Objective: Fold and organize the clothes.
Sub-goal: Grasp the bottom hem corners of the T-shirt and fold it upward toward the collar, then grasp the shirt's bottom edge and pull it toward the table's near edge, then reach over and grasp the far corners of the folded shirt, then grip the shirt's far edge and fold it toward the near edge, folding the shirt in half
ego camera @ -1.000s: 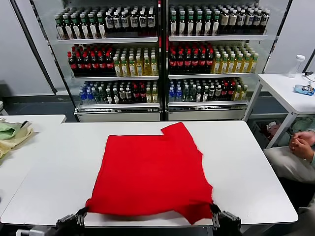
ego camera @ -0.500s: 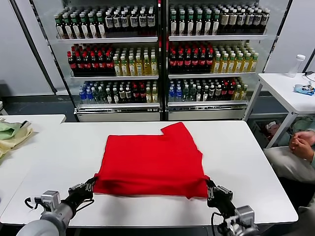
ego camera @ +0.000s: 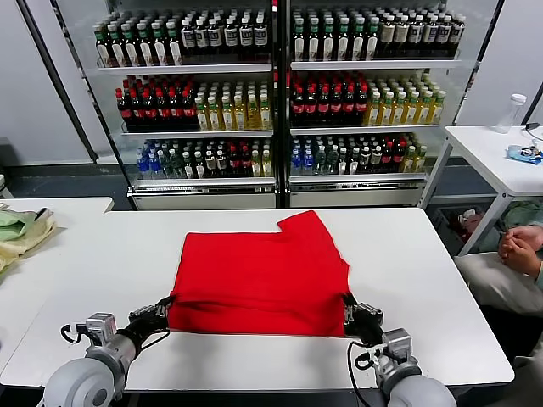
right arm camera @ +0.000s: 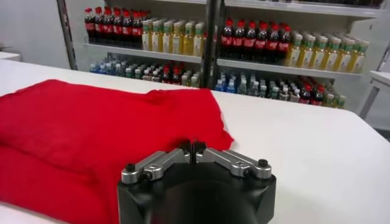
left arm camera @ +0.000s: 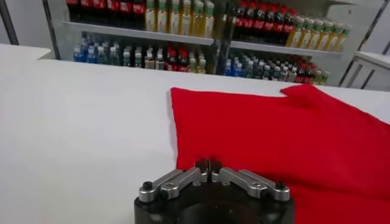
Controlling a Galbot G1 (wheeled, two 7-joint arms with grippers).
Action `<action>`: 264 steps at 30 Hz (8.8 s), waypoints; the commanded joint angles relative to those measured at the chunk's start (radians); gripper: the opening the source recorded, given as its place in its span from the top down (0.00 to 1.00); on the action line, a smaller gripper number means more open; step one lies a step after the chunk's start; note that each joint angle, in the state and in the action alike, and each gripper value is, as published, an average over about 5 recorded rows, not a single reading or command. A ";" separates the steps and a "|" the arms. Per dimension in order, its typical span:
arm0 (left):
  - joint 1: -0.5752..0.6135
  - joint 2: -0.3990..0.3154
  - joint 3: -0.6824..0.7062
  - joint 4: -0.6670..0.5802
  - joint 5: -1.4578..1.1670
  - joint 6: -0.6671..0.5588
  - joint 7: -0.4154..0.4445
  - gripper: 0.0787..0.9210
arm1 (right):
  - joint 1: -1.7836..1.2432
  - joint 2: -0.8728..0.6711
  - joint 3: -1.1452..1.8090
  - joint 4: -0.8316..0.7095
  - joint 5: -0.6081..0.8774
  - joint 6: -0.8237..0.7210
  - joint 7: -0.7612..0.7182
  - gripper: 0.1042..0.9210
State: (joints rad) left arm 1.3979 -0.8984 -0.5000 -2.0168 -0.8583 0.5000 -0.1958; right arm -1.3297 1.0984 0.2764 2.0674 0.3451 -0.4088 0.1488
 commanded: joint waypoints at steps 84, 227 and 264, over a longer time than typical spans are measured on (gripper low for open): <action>0.177 -0.036 -0.040 -0.094 0.084 -0.023 0.005 0.95 | -0.262 0.019 0.089 0.158 0.054 -0.076 0.100 0.95; -0.281 0.012 0.121 0.273 0.116 -0.131 0.272 0.99 | 0.367 0.162 -0.038 -0.175 0.043 -0.135 0.089 0.99; 0.092 0.049 -0.061 -0.026 0.158 0.023 0.210 0.99 | -0.032 0.106 0.074 0.122 0.003 -0.155 0.113 0.99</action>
State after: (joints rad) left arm 1.4035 -0.8576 -0.5234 -1.9488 -0.7017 0.4253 0.0319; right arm -1.2855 1.2102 0.3402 2.1322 0.3509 -0.5577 0.2563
